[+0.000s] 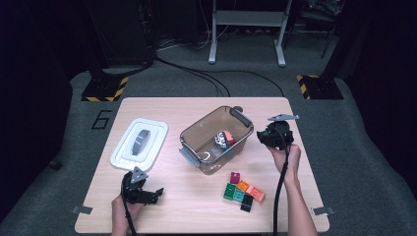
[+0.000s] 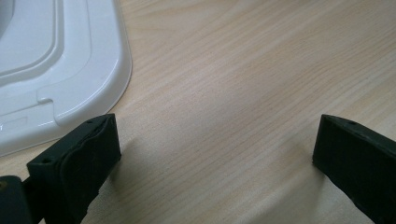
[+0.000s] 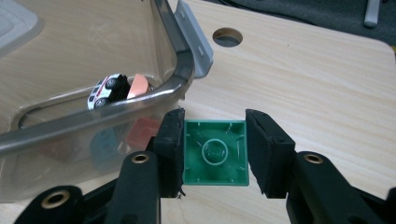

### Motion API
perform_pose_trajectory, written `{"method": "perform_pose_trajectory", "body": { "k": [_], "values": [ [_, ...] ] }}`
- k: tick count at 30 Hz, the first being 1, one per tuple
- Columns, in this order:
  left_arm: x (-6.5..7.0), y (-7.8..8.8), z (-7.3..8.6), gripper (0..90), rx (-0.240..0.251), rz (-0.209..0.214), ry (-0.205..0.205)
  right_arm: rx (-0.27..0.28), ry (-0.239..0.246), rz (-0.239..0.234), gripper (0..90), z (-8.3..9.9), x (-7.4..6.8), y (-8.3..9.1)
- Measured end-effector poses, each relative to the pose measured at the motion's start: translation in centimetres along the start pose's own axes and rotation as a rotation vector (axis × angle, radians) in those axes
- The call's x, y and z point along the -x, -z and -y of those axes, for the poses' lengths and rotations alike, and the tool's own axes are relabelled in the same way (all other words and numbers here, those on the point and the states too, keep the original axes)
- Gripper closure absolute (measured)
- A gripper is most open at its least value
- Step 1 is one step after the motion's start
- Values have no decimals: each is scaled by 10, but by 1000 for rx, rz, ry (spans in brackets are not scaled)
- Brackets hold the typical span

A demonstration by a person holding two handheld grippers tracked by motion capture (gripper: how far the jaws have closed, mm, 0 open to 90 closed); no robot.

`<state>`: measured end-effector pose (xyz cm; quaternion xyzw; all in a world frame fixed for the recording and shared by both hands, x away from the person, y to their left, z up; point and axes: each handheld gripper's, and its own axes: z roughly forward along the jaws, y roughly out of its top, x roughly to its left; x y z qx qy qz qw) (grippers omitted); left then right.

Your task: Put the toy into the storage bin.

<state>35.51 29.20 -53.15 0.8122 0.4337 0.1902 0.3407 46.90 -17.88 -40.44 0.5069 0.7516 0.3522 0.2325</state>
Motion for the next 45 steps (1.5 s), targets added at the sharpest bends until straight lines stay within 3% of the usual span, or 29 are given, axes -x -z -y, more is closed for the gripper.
{"method": "perform_pose_trajectory", "body": {
  "k": [15,24,37,45],
  "values": [
    [0,0,0,7,1,2,3,41,9,26,592,-27,2,8],
    [0,0,0,7,1,2,4,70,43,27,592,-46,-2,12],
    [0,0,0,8,-2,2,0,55,128,-25,591,-63,-33,-1],
    [0,0,0,8,-2,4,-4,-12,166,-67,591,-57,-50,-17]
  ]
}}
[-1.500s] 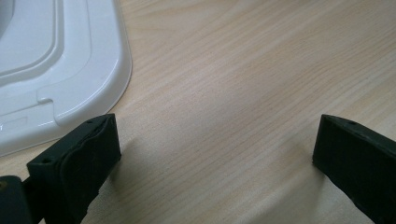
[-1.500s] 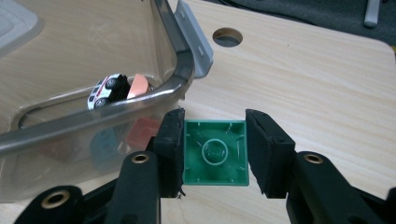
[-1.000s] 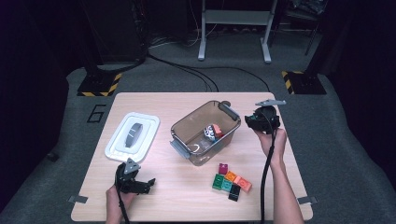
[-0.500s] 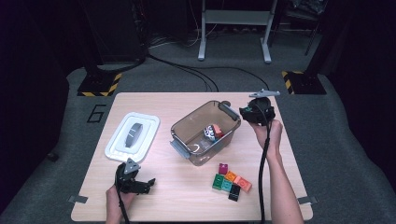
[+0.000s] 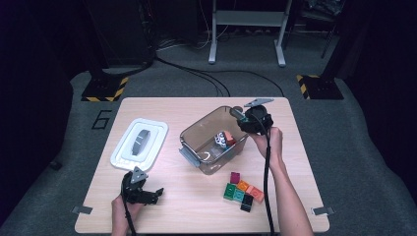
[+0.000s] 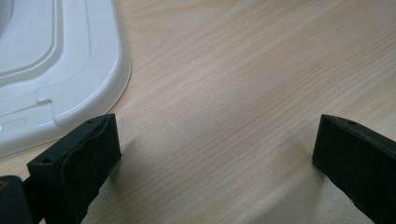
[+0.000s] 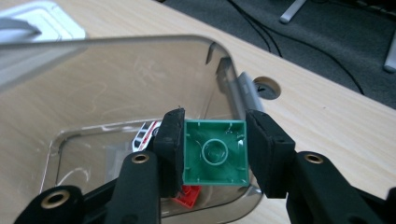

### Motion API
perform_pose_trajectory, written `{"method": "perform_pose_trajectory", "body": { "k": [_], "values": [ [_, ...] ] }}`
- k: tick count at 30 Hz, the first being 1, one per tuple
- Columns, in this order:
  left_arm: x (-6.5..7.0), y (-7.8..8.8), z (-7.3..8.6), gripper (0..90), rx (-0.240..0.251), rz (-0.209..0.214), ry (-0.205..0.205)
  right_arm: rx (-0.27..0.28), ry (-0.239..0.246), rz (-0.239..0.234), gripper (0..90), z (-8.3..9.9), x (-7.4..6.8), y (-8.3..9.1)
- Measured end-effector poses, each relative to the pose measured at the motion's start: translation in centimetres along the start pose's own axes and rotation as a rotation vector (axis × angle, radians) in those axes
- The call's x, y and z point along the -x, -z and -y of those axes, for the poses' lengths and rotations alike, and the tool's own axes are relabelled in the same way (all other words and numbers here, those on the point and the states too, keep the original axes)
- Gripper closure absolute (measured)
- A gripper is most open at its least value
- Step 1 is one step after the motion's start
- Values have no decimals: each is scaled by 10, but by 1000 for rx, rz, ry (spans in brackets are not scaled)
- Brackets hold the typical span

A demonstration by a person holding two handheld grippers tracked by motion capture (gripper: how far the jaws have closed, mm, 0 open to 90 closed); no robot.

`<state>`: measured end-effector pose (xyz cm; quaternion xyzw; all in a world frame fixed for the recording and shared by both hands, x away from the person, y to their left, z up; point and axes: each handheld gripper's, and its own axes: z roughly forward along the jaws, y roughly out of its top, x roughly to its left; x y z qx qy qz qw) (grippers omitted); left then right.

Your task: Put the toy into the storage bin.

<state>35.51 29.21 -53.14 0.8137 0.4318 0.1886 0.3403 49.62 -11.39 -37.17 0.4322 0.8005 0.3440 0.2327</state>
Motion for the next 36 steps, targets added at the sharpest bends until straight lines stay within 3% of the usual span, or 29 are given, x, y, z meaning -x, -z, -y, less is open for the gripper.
{"method": "perform_pose_trajectory", "body": {
  "k": [4,15,24,32,36],
  "values": [
    [0,0,0,8,0,0,0,-32,24,-10,590,5,-1,-8],
    [0,0,0,8,0,0,0,-82,21,-24,577,12,-2,-16],
    [0,0,0,9,0,0,0,-33,4,-27,345,13,-5,0],
    [0,0,0,8,0,0,0,25,1,-52,218,21,-5,23],
    [0,0,0,9,0,0,0,25,-2,-65,177,33,-6,32]
  ]
}}
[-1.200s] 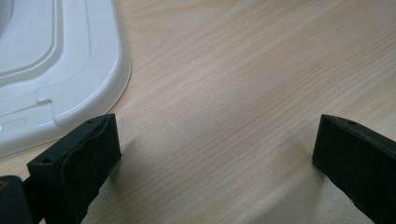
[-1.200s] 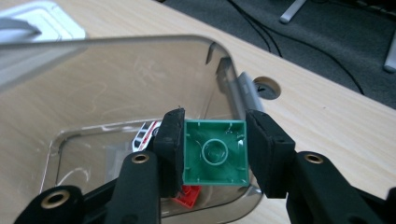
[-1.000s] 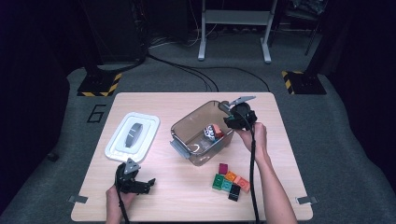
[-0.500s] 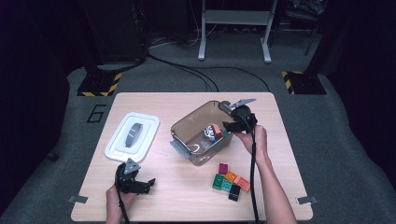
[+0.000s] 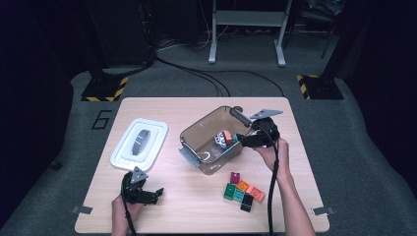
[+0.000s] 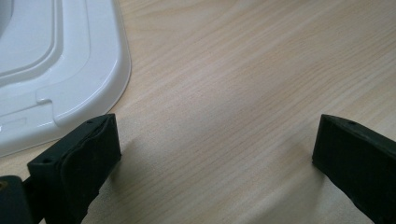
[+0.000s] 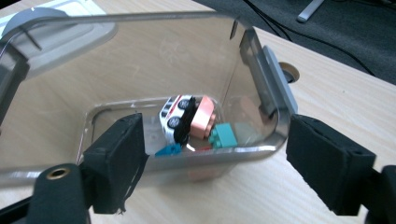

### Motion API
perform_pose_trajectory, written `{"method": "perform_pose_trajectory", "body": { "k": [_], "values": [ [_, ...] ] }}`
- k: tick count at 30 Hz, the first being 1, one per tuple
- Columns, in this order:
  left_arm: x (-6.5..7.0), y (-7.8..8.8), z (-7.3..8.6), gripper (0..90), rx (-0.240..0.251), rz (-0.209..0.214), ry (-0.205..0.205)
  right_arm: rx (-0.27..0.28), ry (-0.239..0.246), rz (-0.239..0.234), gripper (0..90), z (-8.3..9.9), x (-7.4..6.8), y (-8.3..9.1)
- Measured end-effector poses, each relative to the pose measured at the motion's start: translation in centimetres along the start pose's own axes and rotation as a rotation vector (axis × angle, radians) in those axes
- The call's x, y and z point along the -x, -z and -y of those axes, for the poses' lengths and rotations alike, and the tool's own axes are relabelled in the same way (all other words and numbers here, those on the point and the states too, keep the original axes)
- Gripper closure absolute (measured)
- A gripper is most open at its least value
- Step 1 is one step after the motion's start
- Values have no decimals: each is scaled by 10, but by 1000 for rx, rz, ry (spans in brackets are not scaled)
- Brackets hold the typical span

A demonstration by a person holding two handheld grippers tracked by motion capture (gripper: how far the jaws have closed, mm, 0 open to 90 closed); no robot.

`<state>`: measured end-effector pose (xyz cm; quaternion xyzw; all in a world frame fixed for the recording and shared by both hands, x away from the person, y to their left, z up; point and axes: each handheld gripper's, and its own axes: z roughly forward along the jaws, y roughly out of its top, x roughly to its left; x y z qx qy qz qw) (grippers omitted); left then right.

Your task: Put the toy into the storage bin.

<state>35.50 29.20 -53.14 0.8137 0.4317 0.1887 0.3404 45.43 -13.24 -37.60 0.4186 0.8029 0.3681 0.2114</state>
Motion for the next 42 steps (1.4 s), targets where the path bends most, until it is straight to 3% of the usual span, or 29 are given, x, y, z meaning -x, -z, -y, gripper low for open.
{"method": "perform_pose_trajectory", "body": {
  "k": [2,7,13,19,30,34,39,42],
  "values": [
    [0,0,0,8,0,0,0,-2,11,-7,164,7,0,3],
    [0,0,0,9,0,0,0,-16,-15,-18,143,27,-1,9],
    [0,0,0,8,3,0,4,-54,-49,-19,141,53,-6,2],
    [0,0,0,8,0,-1,0,-102,-130,-36,143,80,-18,-18],
    [0,0,0,8,0,-1,1,-188,-148,-85,179,99,-48,-50],
    [0,0,0,8,1,-1,0,-224,-147,-96,247,105,-56,-56],
    [0,0,0,9,0,-1,0,-237,-146,-73,342,107,-55,-55],
    [0,0,0,9,0,-1,0,-248,-147,-75,455,107,-54,-54]
  ]
}}
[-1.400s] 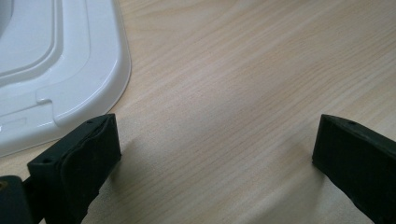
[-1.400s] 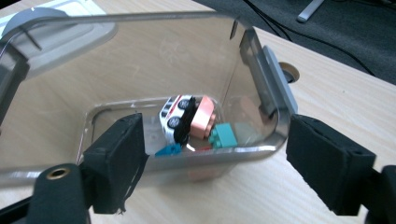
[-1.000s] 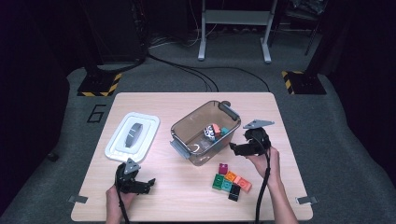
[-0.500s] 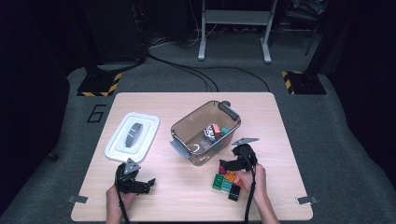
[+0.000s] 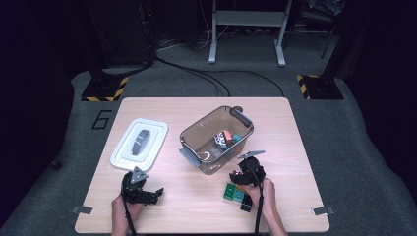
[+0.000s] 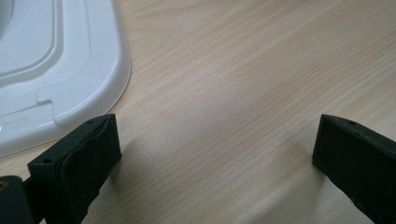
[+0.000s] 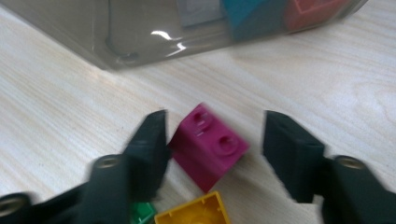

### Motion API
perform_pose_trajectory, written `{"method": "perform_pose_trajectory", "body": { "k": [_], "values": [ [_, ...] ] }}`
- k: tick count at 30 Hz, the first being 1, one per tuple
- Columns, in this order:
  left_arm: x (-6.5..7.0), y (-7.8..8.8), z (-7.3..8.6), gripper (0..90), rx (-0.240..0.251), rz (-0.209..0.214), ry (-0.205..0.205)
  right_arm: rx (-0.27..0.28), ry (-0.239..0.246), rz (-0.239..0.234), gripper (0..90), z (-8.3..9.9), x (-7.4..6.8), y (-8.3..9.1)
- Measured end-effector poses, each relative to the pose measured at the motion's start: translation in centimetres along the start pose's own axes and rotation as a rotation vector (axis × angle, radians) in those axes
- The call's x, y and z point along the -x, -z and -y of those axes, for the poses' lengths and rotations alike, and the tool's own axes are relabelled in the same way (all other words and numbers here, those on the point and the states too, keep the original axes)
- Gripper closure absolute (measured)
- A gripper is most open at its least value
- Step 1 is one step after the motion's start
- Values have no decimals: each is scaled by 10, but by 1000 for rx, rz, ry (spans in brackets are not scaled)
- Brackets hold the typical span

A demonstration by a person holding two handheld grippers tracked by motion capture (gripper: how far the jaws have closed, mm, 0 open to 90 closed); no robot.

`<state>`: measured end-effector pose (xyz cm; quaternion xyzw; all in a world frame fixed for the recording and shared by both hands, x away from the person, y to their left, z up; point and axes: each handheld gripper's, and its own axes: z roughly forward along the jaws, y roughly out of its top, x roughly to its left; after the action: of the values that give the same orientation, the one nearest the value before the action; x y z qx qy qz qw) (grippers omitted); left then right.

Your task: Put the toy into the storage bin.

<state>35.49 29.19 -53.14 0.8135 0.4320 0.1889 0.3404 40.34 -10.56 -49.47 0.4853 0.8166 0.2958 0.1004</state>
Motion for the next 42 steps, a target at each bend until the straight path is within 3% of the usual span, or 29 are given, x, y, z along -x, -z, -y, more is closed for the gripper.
{"method": "perform_pose_trajectory", "body": {
  "k": [6,11,15,20,24,33,42],
  "values": [
    [0,0,0,9,0,0,0,-6,2,-7,545,0,8,-1],
    [0,0,0,9,0,0,0,-5,26,-1,521,-2,13,-2],
    [0,0,0,9,0,0,0,-9,54,1,502,-3,11,-6],
    [0,0,0,9,0,0,0,-31,93,11,576,-4,7,-10],
    [0,0,0,9,0,0,0,-38,109,19,584,-4,7,-10],
    [0,0,0,9,0,0,0,-43,125,25,589,-6,6,-10],
    [0,0,0,9,0,0,0,3,89,9,590,-4,16,1]
  ]
}}
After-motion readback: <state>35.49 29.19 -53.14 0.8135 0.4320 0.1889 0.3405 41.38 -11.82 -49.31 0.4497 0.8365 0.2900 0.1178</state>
